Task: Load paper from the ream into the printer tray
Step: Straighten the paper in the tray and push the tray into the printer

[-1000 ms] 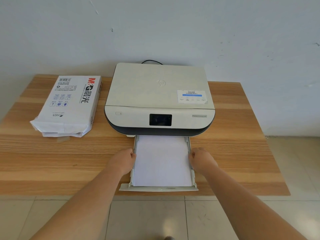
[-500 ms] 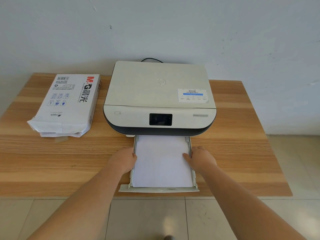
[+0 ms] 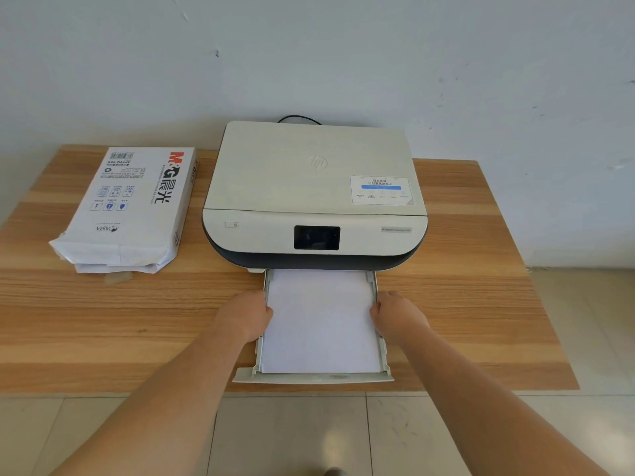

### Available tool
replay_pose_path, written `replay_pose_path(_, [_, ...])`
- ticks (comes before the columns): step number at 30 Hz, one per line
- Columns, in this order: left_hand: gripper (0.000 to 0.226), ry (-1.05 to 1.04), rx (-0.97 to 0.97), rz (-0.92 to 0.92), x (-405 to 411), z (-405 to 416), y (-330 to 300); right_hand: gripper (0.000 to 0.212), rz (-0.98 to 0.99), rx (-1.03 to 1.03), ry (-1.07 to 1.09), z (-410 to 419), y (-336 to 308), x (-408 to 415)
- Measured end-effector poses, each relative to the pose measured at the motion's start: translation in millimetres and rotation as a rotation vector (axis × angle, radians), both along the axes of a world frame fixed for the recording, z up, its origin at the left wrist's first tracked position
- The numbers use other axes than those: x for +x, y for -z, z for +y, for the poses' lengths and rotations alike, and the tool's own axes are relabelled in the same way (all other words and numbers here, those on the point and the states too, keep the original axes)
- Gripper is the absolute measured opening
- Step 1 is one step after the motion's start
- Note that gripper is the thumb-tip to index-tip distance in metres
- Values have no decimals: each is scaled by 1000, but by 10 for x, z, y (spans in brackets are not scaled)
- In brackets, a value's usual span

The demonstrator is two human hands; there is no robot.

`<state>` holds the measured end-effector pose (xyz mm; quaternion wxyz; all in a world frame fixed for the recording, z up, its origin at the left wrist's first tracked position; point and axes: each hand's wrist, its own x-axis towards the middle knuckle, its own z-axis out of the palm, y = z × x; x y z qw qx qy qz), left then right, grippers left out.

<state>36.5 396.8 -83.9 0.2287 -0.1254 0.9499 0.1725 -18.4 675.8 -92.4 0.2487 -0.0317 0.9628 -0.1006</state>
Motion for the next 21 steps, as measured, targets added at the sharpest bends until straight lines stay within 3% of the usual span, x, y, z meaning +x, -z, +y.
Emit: replay_pose_path(21, [17, 11, -24, 23, 3, 70, 24, 32, -44, -50, 39, -70, -25, 19])
